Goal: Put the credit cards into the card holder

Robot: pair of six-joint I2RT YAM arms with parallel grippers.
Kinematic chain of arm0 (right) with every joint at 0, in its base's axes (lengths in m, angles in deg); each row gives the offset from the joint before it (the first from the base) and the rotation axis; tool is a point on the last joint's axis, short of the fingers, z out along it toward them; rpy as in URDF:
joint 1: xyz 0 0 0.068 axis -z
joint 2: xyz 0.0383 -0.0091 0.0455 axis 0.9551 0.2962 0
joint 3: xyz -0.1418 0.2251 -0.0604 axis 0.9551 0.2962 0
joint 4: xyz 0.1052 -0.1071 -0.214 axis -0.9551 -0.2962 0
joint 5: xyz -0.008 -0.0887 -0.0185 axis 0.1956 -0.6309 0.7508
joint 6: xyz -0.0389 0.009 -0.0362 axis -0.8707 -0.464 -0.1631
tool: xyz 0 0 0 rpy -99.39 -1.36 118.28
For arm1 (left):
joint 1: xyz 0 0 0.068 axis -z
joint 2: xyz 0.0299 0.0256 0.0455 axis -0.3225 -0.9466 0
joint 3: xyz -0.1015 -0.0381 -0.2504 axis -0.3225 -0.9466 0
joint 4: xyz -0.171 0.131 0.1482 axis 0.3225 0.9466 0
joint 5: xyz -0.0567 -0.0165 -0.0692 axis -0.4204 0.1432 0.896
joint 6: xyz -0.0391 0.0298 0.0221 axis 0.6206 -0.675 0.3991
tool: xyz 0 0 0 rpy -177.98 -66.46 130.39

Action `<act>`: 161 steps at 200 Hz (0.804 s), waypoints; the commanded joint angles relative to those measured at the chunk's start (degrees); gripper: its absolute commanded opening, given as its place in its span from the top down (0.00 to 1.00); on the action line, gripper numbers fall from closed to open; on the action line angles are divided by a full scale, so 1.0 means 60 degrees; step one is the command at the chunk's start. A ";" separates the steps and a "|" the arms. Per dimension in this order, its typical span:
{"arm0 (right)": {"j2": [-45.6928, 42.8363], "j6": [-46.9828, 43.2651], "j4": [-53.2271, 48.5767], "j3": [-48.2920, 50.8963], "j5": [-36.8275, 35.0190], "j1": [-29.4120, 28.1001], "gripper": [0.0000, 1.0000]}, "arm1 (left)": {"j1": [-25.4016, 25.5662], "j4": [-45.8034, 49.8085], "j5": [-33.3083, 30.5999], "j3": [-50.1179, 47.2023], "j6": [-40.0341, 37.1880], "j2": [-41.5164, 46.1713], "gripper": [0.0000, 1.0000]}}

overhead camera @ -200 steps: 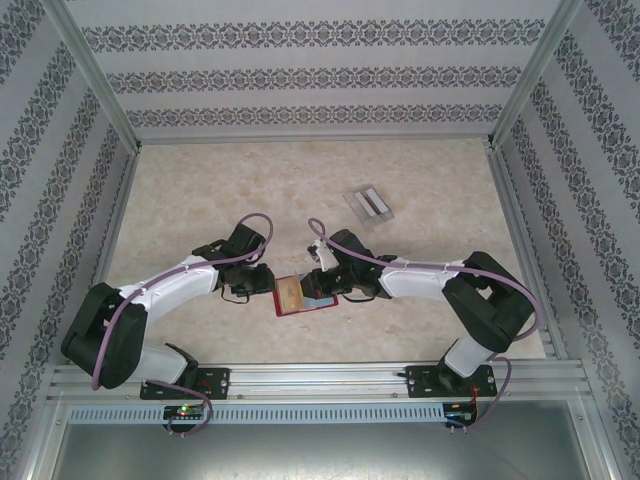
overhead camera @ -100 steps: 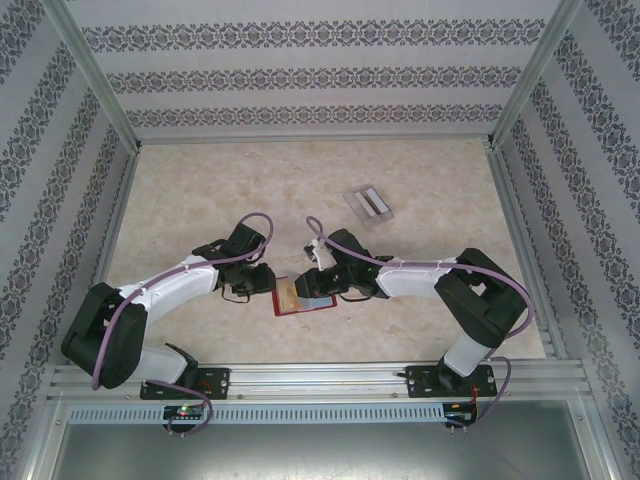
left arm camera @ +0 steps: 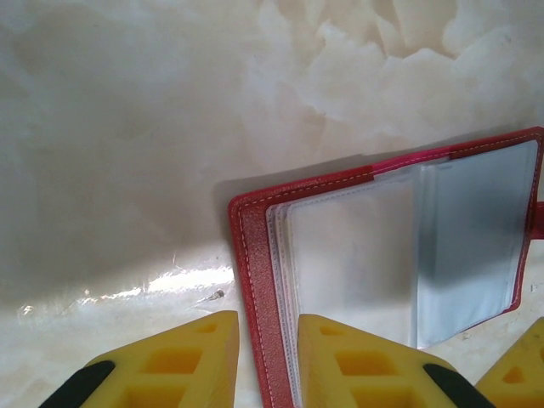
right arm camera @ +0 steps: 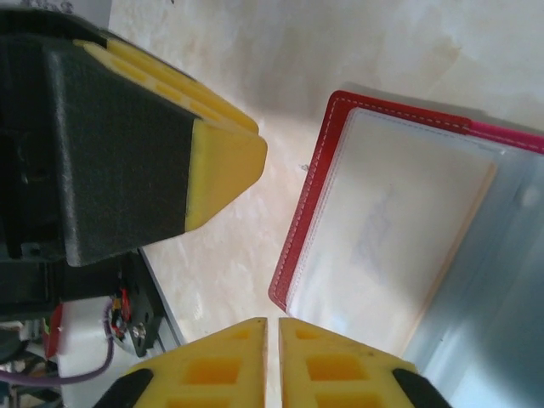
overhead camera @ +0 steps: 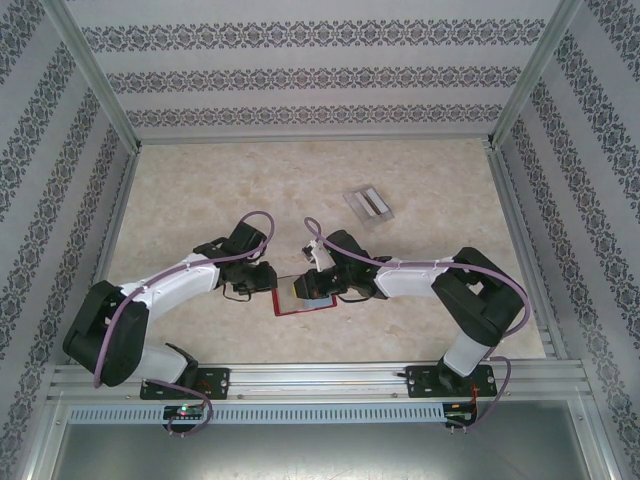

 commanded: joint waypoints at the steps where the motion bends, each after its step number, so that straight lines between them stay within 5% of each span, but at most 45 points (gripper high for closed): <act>1: -0.0029 -0.0133 0.0226 0.0022 0.0013 -0.0071 0.93 | -0.0087 -0.0065 0.0131 0.0201 -0.0119 0.0015 0.75; 71: -0.1837 -0.2131 -0.2767 -0.0702 -0.2787 0.1389 0.71 | -0.0104 0.0410 -0.0426 0.0440 -0.0273 0.0289 0.67; 104: -0.2475 -0.3724 -0.4588 -0.1647 -0.4624 0.2475 0.66 | -0.0090 0.0882 -0.0803 0.0454 -0.0519 0.1101 0.52; 124: -0.2331 -0.4759 -0.5580 -0.2511 -0.6378 0.2741 0.62 | -0.0097 0.1789 -0.1968 0.0821 -0.0557 0.1715 0.45; 161: -0.1084 -0.5893 -0.6123 -0.3863 -0.7696 0.3257 0.58 | -0.0098 0.2200 -0.2660 0.1196 -0.0851 0.2112 0.34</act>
